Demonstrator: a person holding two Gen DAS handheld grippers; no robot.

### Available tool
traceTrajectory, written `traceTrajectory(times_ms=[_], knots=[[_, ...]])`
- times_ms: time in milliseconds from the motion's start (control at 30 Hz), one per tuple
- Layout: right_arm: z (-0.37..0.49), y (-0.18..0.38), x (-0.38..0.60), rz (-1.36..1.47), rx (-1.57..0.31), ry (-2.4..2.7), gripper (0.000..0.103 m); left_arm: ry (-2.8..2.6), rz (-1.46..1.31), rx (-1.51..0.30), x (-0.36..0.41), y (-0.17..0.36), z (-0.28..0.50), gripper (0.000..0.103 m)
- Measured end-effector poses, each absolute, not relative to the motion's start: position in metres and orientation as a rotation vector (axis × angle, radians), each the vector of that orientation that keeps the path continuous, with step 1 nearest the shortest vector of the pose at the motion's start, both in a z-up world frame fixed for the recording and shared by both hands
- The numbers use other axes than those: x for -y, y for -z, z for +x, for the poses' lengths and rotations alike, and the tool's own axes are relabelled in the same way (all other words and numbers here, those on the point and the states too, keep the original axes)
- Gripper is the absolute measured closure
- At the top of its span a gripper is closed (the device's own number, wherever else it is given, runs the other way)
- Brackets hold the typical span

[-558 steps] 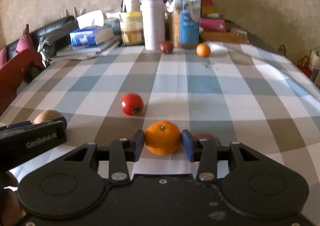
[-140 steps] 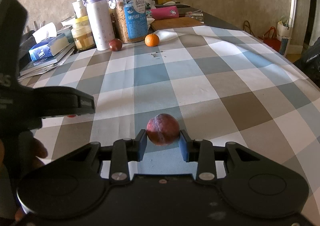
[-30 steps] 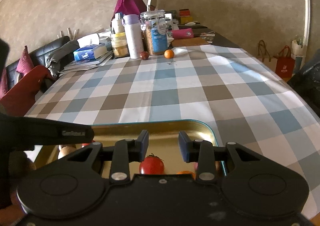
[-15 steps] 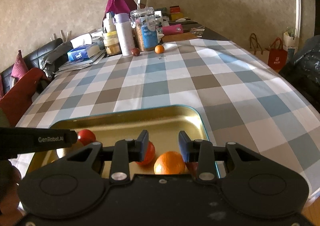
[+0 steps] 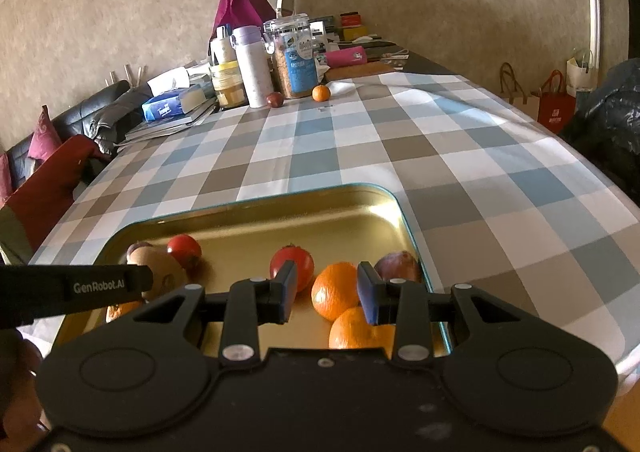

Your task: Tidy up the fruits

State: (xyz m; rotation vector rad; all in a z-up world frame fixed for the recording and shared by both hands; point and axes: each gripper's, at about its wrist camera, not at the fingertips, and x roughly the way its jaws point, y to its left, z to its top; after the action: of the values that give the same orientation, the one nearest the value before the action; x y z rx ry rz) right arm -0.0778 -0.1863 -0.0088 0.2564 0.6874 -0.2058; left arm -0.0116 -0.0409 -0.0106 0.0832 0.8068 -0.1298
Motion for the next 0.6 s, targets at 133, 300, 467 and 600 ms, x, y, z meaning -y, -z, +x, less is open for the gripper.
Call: traceTrajectory(times_ms=[133, 300, 467, 600], knots=[[-0.087, 0.011, 0.184, 0.26, -0.683, 0.202, 0.067, 0.131, 0.084, -0.8, 0.039, 0.012, -0.022, 0.049], [-0.098, 0.01, 0.181, 0.262, -0.67, 0.196, 0.067, 0.128, 0.078, -0.791, 0.037, 0.011, -0.033, 0.049], [-0.107, 0.008, 0.18, 0.269, -0.659, 0.184, 0.067, 0.128, 0.073, -0.779, 0.035, 0.009, -0.042, 0.049], [-0.116, 0.006, 0.178, 0.269, -0.651, 0.18, 0.067, 0.132, 0.07, -0.771, 0.032, 0.008, -0.051, 0.049]])
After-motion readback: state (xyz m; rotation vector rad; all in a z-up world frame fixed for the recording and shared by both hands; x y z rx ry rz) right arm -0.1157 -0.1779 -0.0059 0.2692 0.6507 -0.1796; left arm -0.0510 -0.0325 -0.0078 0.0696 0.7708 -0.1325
